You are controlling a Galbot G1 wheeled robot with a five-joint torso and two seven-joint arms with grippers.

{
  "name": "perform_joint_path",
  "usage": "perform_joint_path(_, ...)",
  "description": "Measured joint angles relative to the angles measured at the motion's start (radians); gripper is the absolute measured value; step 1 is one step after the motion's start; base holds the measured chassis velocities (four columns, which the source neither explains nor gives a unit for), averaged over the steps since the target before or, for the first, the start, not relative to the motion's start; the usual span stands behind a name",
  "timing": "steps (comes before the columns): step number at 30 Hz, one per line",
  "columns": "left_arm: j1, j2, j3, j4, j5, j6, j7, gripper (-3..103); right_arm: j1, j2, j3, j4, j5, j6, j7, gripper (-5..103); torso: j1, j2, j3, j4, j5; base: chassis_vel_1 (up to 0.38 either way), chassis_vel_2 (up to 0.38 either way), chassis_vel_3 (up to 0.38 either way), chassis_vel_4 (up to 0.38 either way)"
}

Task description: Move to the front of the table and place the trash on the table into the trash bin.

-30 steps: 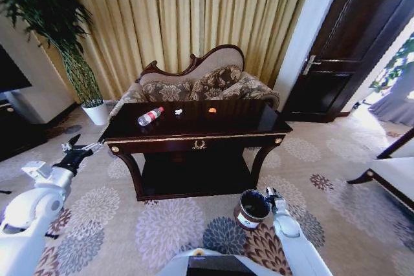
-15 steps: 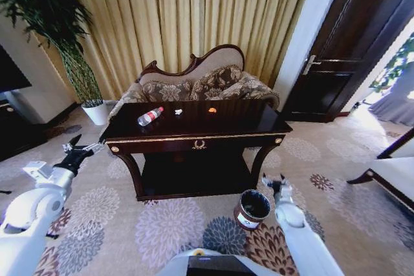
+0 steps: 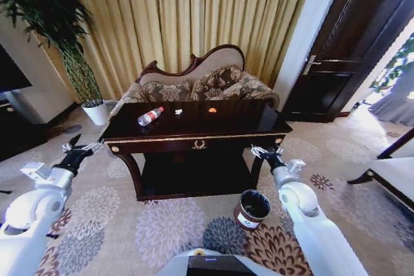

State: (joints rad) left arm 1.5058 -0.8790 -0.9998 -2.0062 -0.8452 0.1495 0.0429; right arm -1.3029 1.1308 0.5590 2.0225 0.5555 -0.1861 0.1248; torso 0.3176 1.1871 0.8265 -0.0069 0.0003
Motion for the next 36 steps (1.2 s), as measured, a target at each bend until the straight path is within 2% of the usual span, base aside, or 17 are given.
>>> perform_joint_path(4, -0.004, 0.002, -0.001, -0.001, -0.008, -0.001, 0.001, 100, 0.001, 0.005, -0.018, -0.010, -0.045, 0.045, -0.024, 100, 0.000, 0.000, 0.000, 0.0000, 0.0000, 0.000, 0.000, 0.000, 0.000)
perform_joint_path(8, -0.007, 0.007, -0.001, -0.003, -0.010, 0.000, 0.001, 100, -0.002, 0.007, -0.021, -0.010, -0.075, 0.052, -0.049, 100, 0.000, 0.000, 0.000, -0.0001, 0.0000, 0.000, 0.000, 0.000, 0.000)
perform_joint_path(26, -0.007, 0.012, 0.005, -0.014, -0.009, 0.010, 0.001, 100, -0.003, 0.005, -0.019, -0.019, -0.078, 0.052, -0.075, 100, 0.000, 0.000, 0.000, 0.0000, 0.0001, -0.008, 0.008, 0.006, -0.009)
perform_joint_path(36, -0.007, 0.012, 0.005, -0.016, -0.007, 0.011, 0.002, 100, -0.004, 0.002, -0.018, -0.021, -0.072, 0.052, -0.077, 100, 0.000, 0.000, 0.000, 0.0001, 0.0000, -0.135, 0.126, 0.137, -0.127)
